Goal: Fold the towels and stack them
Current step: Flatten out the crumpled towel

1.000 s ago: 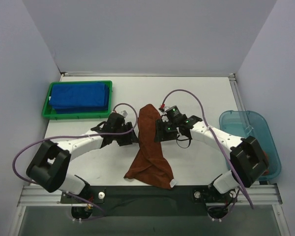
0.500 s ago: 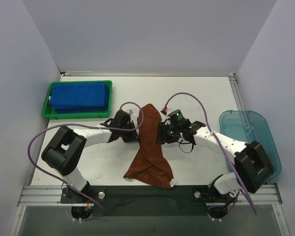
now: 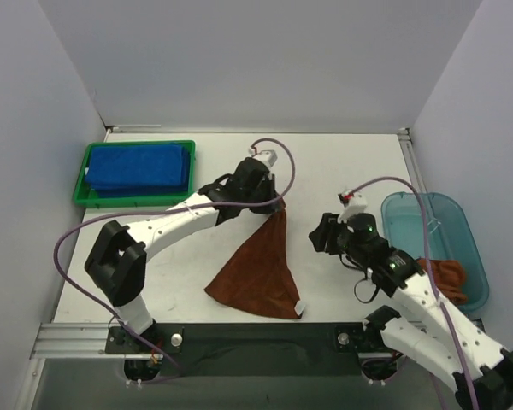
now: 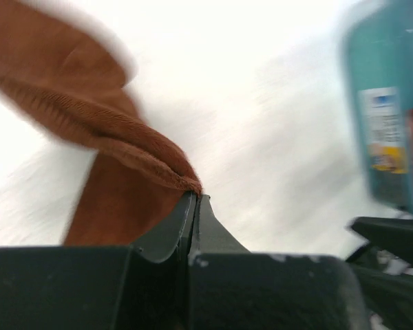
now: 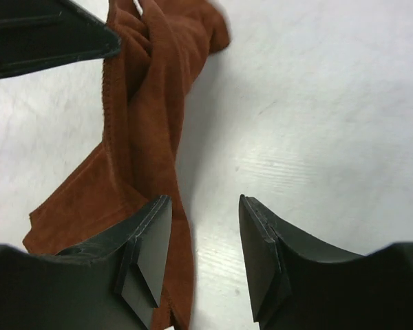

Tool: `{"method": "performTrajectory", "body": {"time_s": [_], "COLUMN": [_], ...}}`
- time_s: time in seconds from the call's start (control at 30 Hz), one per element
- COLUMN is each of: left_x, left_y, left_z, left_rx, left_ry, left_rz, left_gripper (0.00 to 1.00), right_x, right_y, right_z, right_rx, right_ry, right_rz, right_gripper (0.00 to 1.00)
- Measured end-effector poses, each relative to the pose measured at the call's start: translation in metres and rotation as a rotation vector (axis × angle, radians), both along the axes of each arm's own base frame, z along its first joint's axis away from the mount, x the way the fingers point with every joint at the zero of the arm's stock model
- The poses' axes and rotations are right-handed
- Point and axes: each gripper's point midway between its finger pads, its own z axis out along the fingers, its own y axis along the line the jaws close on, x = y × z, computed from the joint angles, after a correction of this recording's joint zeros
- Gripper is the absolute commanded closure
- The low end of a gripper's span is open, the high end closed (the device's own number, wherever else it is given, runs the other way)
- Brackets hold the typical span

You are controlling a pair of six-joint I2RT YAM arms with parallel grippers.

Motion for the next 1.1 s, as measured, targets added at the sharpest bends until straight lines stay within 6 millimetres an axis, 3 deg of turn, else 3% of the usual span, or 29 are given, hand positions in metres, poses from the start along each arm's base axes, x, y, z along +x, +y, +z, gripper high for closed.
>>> {"method": "performTrajectory", "body": {"time_s": [0.1, 0.13, 0.17, 0.27, 0.37, 0.43, 0.53, 0.63, 0.77, 0.83, 0.9, 1.1], "left_x": [0.0, -0.003, -0.008, -0.027, -0.058, -0.072, -0.073, -0.058, -0.032, -0.025, -0.026, -0.064], "left_y": [-0.058, -0.077, -0.099, -0.143, -0.153, -0.144, -0.117, -0.08, -0.021, 0.007, 0.025, 0.065], "left_z": [0.045, 0.053, 0.053, 0.024, -0.024, -0.048, -0.054, -0.032, 0.01, 0.013, -0.004, -0.098], "left_rx": [-0.063, -0.077, -0.078, -0.04, 0.053, 0.109, 0.147, 0.137, 0.085, 0.083, 0.113, 0.298], "left_ry": [-0.096, -0.114, -0.125, -0.111, -0.039, -0.003, 0.009, -0.012, -0.079, -0.086, -0.059, 0.135], "left_rz": [-0.089, -0.121, -0.163, -0.263, -0.347, -0.371, -0.353, -0.28, -0.152, -0.099, -0.079, -0.124], "left_gripper": [0.92, 0.89, 0.79, 0.64, 0.43, 0.25, 0.2, 0.2, 0.27, 0.3, 0.33, 0.4], "right_x": [-0.004, -0.006, -0.008, -0.015, -0.021, -0.023, -0.024, -0.022, -0.019, -0.019, -0.02, -0.027], "right_y": [-0.026, -0.034, -0.042, -0.064, -0.078, -0.083, -0.086, -0.082, -0.065, -0.056, -0.048, -0.02], "right_z": [0.018, 0.02, 0.024, 0.032, 0.033, 0.032, 0.028, 0.015, -0.021, -0.037, -0.054, -0.093], "right_rx": [0.024, 0.03, 0.039, 0.069, 0.083, 0.083, 0.067, 0.031, -0.053, -0.081, -0.1, -0.101], "right_ry": [-0.121, -0.15, -0.187, -0.273, -0.31, -0.324, -0.312, -0.255, -0.076, 0.014, 0.106, 0.351], "right_rz": [-0.107, -0.14, -0.175, -0.264, -0.316, -0.336, -0.343, -0.33, -0.266, -0.237, -0.208, -0.121], "right_gripper": [0.54, 0.54, 0.53, 0.51, 0.51, 0.5, 0.5, 0.5, 0.55, 0.58, 0.59, 0.62]}}
